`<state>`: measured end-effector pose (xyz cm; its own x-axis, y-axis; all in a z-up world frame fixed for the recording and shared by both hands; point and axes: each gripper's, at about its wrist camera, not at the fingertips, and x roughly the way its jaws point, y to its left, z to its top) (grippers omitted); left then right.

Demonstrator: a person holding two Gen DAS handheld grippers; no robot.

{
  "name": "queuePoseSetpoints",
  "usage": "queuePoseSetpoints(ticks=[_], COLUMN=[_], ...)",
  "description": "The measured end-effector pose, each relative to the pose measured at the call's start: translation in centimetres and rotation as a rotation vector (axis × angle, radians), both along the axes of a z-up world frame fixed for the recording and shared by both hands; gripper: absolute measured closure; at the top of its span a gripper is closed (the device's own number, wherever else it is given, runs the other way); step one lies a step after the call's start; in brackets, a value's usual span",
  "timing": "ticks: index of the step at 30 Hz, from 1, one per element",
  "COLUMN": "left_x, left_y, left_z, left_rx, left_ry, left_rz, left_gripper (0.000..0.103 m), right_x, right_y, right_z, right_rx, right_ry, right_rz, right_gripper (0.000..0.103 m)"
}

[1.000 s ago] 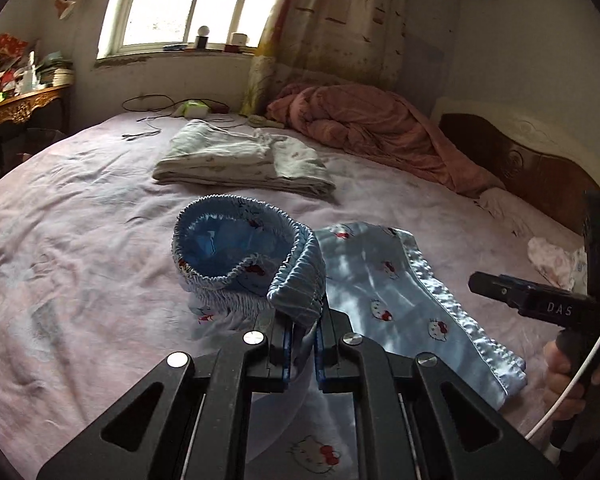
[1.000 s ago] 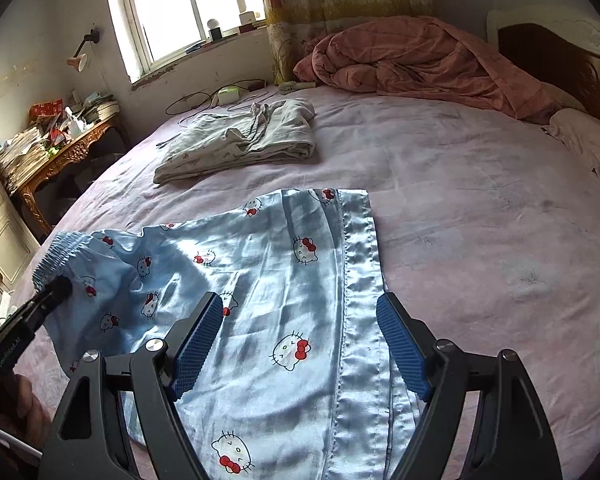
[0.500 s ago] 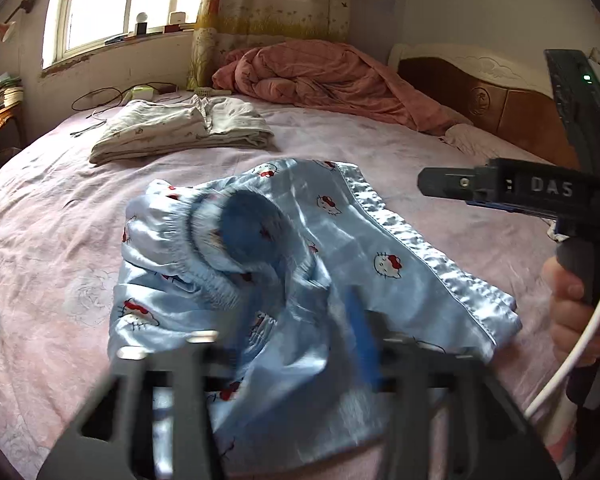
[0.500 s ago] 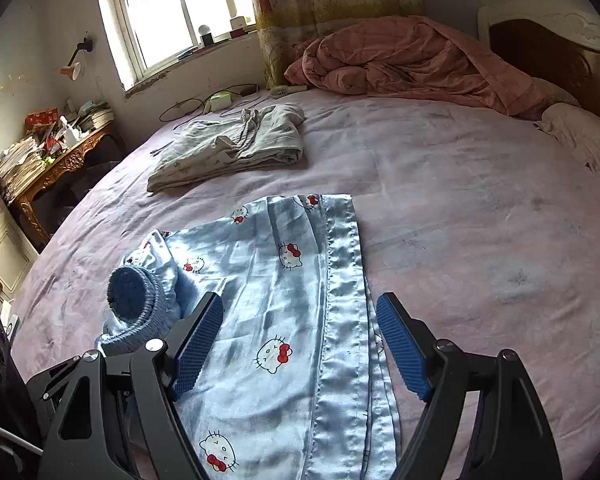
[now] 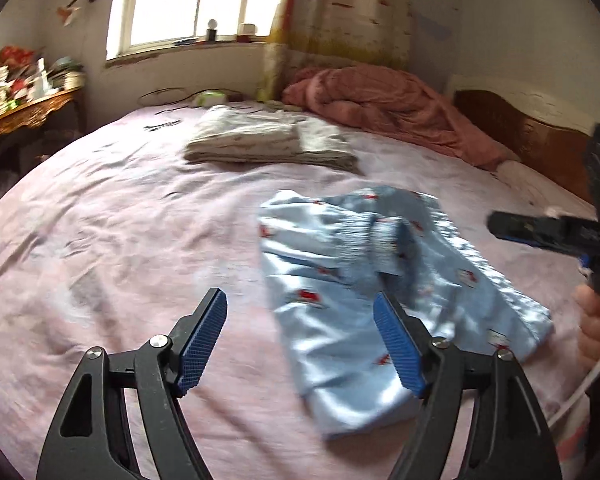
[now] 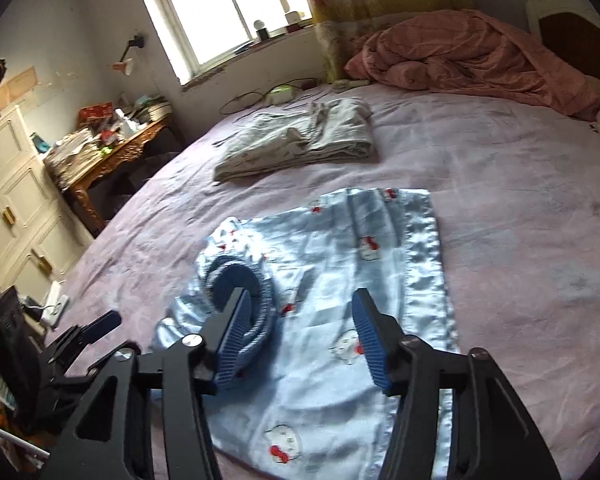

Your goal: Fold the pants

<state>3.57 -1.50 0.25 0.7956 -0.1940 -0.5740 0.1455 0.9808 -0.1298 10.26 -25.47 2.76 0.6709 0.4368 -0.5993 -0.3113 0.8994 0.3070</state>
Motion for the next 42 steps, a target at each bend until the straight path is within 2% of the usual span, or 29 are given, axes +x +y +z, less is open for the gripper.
queuePoseSetpoints(ticks=[3, 5, 8, 12, 14, 15, 16, 17, 19, 20, 26, 29, 30, 32, 34, 36, 39, 41, 42], left_x=[1.0, 1.2, 1.2, 1.0, 0.7, 0.5, 0.3, 0.0, -0.4, -0.5, -0.8, -1.1, -1.2, -1.3, -1.7, -2.2, -2.9, -2.6, -2.4], left_y=[0.9, 1.0, 0.9, 0.1, -0.4, -0.7, -1.0, -1.4, -1.7, -1.8, -2.1, -2.1, -2.0, -1.7, -1.0, -0.5, -1.1, -1.8, -2.1], left_z=[-1.0, -1.6, -2.6, -3.8, -4.2, -4.4, -4.5, -4.6, -4.6, -4.7, -4.8, -4.8, -4.7, -4.4, -4.0, -3.4, -2.9, -3.1, -3.3], left_rx=[0.006, -0.013, -0.035, -0.022, 0.003, 0.024, 0.049, 0.070, 0.080, 0.081, 0.097, 0.098, 0.092, 0.064, 0.016, -0.011, 0.032, 0.056, 0.058], left_ry=[0.048, 0.084, 0.133, 0.175, 0.179, 0.182, 0.183, 0.174, 0.159, 0.159, 0.153, 0.151, 0.154, 0.164, 0.170, 0.151, 0.112, 0.119, 0.133], left_rz=[0.008, -0.033, -0.067, -0.092, -0.102, -0.106, -0.116, -0.125, -0.144, -0.155, -0.165, -0.171, -0.173, -0.183, -0.200, -0.197, -0.200, -0.206, -0.212], left_gripper=[0.046, 0.046, 0.046, 0.046, 0.046, 0.048, 0.055, 0.057, 0.077, 0.080, 0.081, 0.081, 0.081, 0.080, 0.069, 0.067, 0.069, 0.073, 0.078], right_x=[0.5, 1.3, 3.4, 6.5, 7.4, 7.6, 7.8, 7.9, 7.8, 7.8, 9.2, 9.9, 9.9, 9.5, 8.8, 7.7, 5.2, 4.1, 3.7], right_y=[3.1, 5.0, 6.7, 7.9, 8.7, 9.1, 9.2, 9.2, 9.0, 8.9, 7.4, 5.9, 5.5, 4.6, 4.1, 3.8, 3.5, 3.2, 3.0], right_z=[-0.5, -1.1, -2.4, -4.4, -5.1, -5.2, -5.3, -5.1, -4.5, -4.3, -5.0, -5.7, -5.7, -5.3, -4.7, -4.0, -2.6, -1.7, -1.3], right_rx=[-0.017, -0.025, -0.023, 0.060, 0.069, 0.036, 0.010, 0.000, -0.028, -0.045, -0.126, -0.067, -0.049, -0.033, -0.026, -0.039, -0.081, -0.089, -0.072], right_ry=[0.013, 0.040, 0.127, 0.266, 0.297, 0.295, 0.276, 0.251, 0.190, 0.167, 0.154, 0.175, 0.184, 0.169, 0.164, 0.149, 0.070, 0.042, 0.038], right_rz=[0.054, 0.085, 0.068, 0.104, 0.100, 0.064, 0.022, -0.019, -0.082, -0.104, -0.218, -0.204, -0.196, -0.200, -0.187, -0.155, -0.159, -0.166, -0.167], right_gripper=[0.065, 0.065, 0.064, 0.064, 0.064, 0.069, 0.093, 0.099, 0.099, 0.099, 0.099, 0.098, 0.094, 0.081, 0.060, 0.059, 0.059, 0.056, 0.056])
